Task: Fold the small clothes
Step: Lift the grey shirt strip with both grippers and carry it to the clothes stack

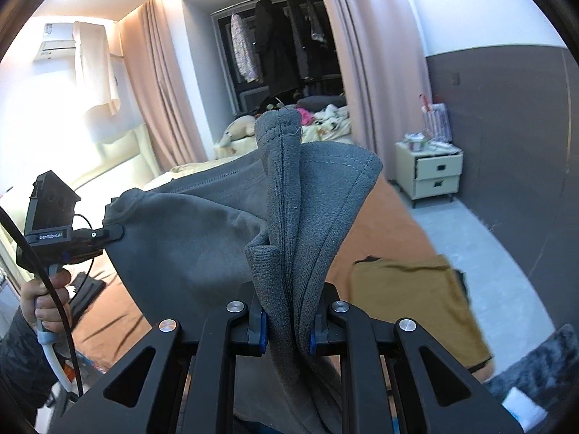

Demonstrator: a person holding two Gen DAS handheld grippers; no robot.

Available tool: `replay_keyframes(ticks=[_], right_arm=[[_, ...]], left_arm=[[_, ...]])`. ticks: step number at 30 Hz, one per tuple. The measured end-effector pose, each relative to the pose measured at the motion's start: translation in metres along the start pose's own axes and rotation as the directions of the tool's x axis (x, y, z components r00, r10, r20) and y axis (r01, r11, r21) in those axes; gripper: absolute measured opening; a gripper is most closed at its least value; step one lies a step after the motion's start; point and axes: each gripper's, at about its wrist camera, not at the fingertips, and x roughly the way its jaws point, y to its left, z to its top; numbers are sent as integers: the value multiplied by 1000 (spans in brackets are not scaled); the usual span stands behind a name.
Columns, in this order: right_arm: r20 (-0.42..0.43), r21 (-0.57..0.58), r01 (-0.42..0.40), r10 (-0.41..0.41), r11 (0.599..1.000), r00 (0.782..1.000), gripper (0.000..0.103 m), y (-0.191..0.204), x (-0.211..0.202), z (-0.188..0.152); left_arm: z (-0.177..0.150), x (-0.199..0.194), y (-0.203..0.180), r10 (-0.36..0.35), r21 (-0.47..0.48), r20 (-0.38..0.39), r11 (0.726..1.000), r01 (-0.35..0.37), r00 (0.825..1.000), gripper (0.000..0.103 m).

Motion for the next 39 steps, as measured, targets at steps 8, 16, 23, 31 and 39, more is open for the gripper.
replay_keyframes(ticks=[8,16,23,31,39], right_arm=[[29,-26,96,-95,995,995,12,-2,-26,-2],[53,-31,192,-190,981,980,12,11,-41,-2],[46,5,251,-251,968,967,12,31,-33,-6],[19,34,280,-281,959,960,12,58,3,-5],[-48,75,298,-295,952,954,12,81,75,-4]], left_arm=[[-2,56,-40,-82,54,-54,995,85,995,6],[1,111,-64,-170,53,-97,983,176,981,6],[-6,147,-70,-209,44,-140,975,217,968,6],[6,182,-50,-190,4,-162,981,193,968,6],[20,234,-9,-103,-15,-213,995,102,972,5]])
